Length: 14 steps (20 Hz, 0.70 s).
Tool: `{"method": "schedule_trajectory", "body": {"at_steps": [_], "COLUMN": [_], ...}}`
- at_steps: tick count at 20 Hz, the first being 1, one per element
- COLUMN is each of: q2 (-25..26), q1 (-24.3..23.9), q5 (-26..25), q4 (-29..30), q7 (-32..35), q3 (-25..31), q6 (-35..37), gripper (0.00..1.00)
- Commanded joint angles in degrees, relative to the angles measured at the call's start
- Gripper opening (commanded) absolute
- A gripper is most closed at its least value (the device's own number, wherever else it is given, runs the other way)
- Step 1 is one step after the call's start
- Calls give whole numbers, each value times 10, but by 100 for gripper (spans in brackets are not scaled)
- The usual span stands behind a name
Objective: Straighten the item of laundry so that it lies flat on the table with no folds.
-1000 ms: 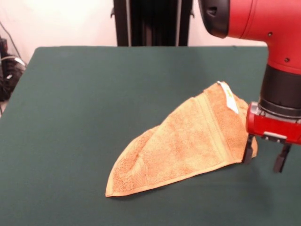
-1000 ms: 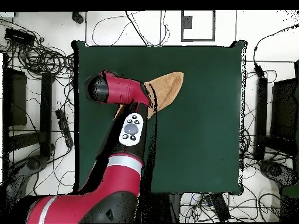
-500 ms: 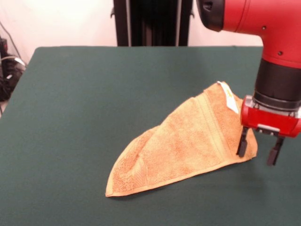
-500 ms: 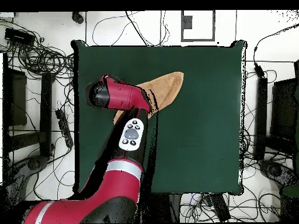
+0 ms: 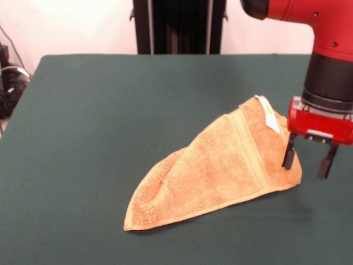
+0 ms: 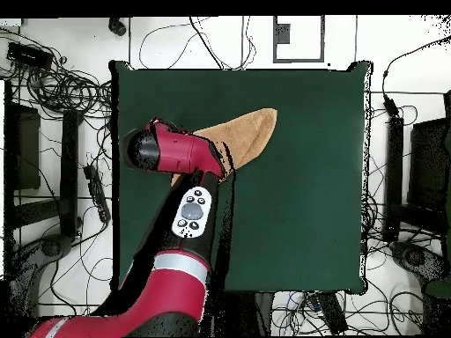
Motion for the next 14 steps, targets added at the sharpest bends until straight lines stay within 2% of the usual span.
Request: {"method": "schedule_trajectory", "body": {"at_steps": [1,9,14], "q2": [8,27,40], "q1": [7,-24,-14], "q5": [31,24,25], "q4": [63,60,42], "q7": [141,116,122], "q3": [66,112,95], "q6": [-23,-64,-60], "gripper": [100,100,100]}}
